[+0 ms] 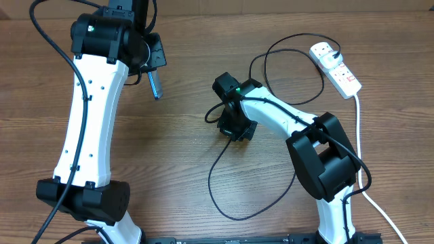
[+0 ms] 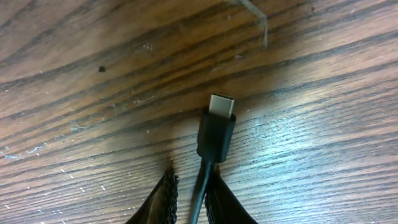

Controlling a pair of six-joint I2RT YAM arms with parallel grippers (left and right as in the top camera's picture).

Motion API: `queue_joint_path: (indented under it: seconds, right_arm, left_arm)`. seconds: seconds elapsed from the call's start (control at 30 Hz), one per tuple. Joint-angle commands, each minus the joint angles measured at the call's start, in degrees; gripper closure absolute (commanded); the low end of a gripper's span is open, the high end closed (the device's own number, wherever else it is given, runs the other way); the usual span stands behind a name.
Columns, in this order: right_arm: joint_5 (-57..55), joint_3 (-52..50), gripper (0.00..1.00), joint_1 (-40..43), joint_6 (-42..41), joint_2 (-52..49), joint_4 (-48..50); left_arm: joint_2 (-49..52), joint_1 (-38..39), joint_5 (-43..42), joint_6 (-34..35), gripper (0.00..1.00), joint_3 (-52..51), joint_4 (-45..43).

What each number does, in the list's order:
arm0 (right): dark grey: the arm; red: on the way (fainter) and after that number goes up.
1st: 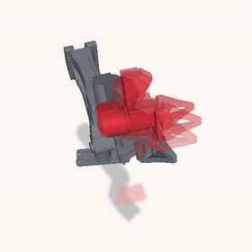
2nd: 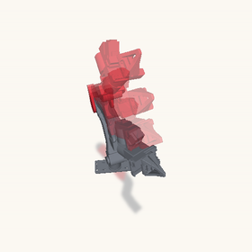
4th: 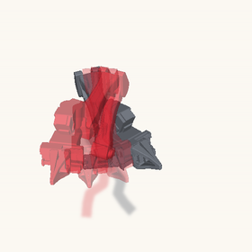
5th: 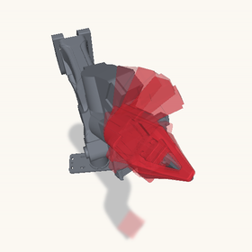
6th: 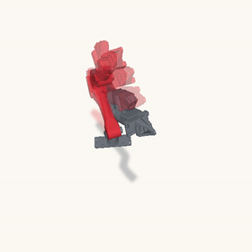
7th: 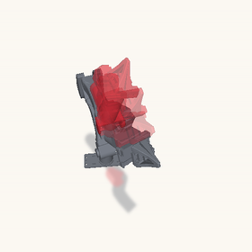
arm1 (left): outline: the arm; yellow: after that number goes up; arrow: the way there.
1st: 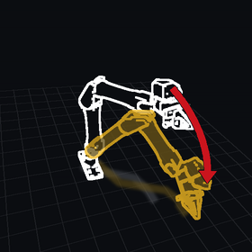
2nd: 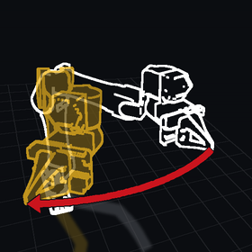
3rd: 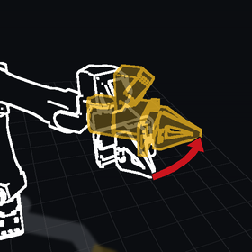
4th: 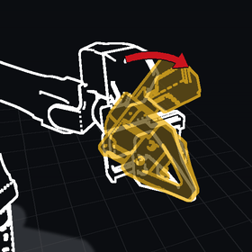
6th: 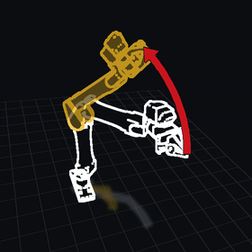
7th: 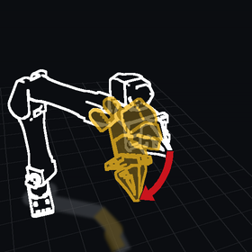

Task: Plug charger to phone and switch on socket
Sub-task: 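Lower the right gripper and grasp the USB-C cable plug, then lift the cable plug with the right gripper toward the held phone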

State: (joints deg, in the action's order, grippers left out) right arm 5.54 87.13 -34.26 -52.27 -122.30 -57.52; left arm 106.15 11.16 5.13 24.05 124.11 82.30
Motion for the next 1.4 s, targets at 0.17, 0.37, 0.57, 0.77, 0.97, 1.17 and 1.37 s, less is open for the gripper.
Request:
queue_joint_path:
  seconds: [0.17, 0.37, 0.57, 0.77, 0.97, 1.17, 1.37]
  right_arm:
    - [-3.4, -1.7, 0.83, 0.7, -0.3, -1.7, 0.2]
    - [-5.7, -1.7, 0.83, 0.7, -0.2, -2.0, 0.2]
    - [-7.4, -1.7, 0.83, 0.7, 0.0, -2.0, 0.2]
    - [-7.4, -1.7, 0.84, 0.7, 0.0, -2.0, 0.5]
    - [-7.4, -1.7, 0.92, 0.6, 0.0, -2.0, 1.2]
    - [-7.5, -1.7, 0.96, 0.6, 0.3, -2.0, 2.2]
    - [-7.0, 3.0, 0.96, 1.5, 4.8, -0.7, -0.5]
  left_arm:
    - [-0.3, 0.0, -0.3, 0.8, 0.96, 0.8, -0.5]
    - [-0.3, 0.0, -0.3, 0.8, 0.96, 0.8, -0.5]
    - [-0.3, 0.0, -0.3, 0.8, 0.96, 0.8, -0.5]
    - [-0.3, 0.0, -0.3, 0.8, 0.96, 0.8, -0.5]
    - [-0.3, 0.0, -1.1, 0.8, 0.96, 0.8, -0.6]
    - [-0.3, 0.0, -2.2, 0.8, 0.96, 0.8, -1.2]
    - [-0.3, 0.0, -9.7, -2.4, 0.96, 0.8, -2.4]
